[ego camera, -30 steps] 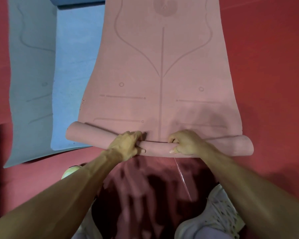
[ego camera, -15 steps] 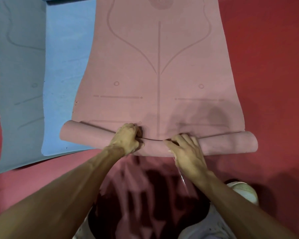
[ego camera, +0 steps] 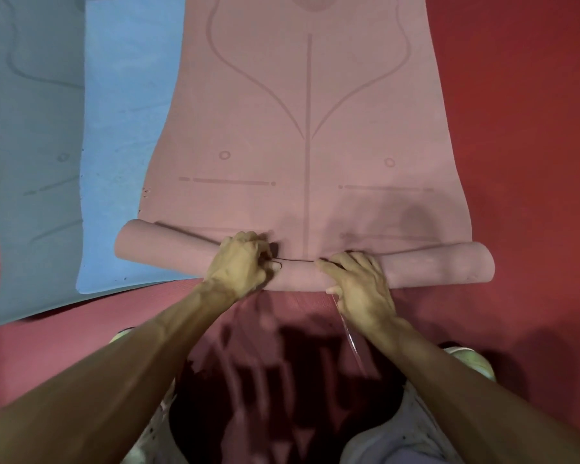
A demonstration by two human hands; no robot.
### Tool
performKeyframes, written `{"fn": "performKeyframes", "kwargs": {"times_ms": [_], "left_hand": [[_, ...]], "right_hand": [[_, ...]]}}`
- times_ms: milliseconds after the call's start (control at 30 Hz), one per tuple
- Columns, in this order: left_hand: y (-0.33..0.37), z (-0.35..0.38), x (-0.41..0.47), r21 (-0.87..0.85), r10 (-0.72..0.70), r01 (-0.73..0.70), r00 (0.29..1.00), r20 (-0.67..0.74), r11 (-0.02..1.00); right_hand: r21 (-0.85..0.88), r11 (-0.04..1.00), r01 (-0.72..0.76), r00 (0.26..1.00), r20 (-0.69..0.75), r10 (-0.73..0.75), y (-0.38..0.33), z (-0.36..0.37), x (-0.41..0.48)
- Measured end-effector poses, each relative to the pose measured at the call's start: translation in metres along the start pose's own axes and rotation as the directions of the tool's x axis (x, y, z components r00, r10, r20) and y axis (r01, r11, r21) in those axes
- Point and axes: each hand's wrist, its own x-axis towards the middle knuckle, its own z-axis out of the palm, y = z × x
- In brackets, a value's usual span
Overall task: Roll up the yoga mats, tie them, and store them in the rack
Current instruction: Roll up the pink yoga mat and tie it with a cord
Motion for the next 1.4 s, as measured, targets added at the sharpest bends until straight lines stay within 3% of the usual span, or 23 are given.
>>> {"fn": "performKeyframes", "kwargs": {"times_ms": [100,233,333,400,500,600,833,933,1067,1267,1333,1400], "left_hand": [[-0.005,0.003,-0.009,0.091,0.111,-0.104,0.992,-0.065,0.99],[-0.007,0.011,-0.02,0.128,0.174,-0.166,0.983,-0.06,0.978],[-0.011,0.018,-0.021,0.168,0.25,-0.236,0.966,-0.066,0.957],[-0.013,0.017,-0.018,0.099,0.25,-0.241,0.964,-0.091,0.966],[-0.017,0.015,-0.009,-0.044,0.231,-0.236,0.968,-0.096,0.971],[-0.018,0.01,0.0,-0.075,0.223,-0.226,0.974,-0.04,0.971],[-0.006,-0.016,0.029,-0.082,0.094,-0.081,0.98,0.174,0.993],[-0.003,-0.023,0.041,-0.121,0.035,-0.007,0.971,0.236,0.993],[-0.002,-0.02,0.049,-0.194,-0.004,0.048,0.975,0.222,0.98],[-0.001,-0.019,0.055,-0.296,-0.05,0.122,0.97,0.24,0.947],[0.0,-0.019,0.056,-0.344,-0.103,0.166,0.976,0.195,0.924],[0.001,-0.02,0.053,-0.29,-0.095,0.12,0.991,0.098,0.95]], "right_hand": [[0.009,0.998,0.062,0.993,0.099,-0.062,0.007,-0.015,0.02],[0.056,0.998,-0.023,0.936,0.352,0.002,0.015,-0.035,0.046],[0.079,0.995,-0.065,0.892,0.452,0.023,0.02,-0.039,0.062],[0.075,0.994,-0.078,0.873,0.487,0.031,0.021,-0.039,0.066],[0.099,0.994,-0.047,0.914,0.407,0.002,0.02,-0.036,0.063],[0.112,0.993,-0.025,0.955,0.295,-0.009,0.022,-0.031,0.052],[-0.132,0.986,0.104,0.993,-0.044,-0.111,0.014,-0.016,0.029],[-0.19,0.972,0.137,0.986,-0.069,-0.152,0.008,-0.016,0.019],[-0.257,0.959,0.115,0.993,0.048,-0.106,0.006,-0.008,0.015],[-0.186,0.982,0.045,0.997,-0.053,-0.056,0.006,-0.002,0.033],[-0.15,0.988,0.045,0.998,-0.033,-0.05,0.008,-0.004,0.038],[-0.101,0.994,0.05,0.999,0.007,-0.049,0.01,-0.01,0.047]]}}
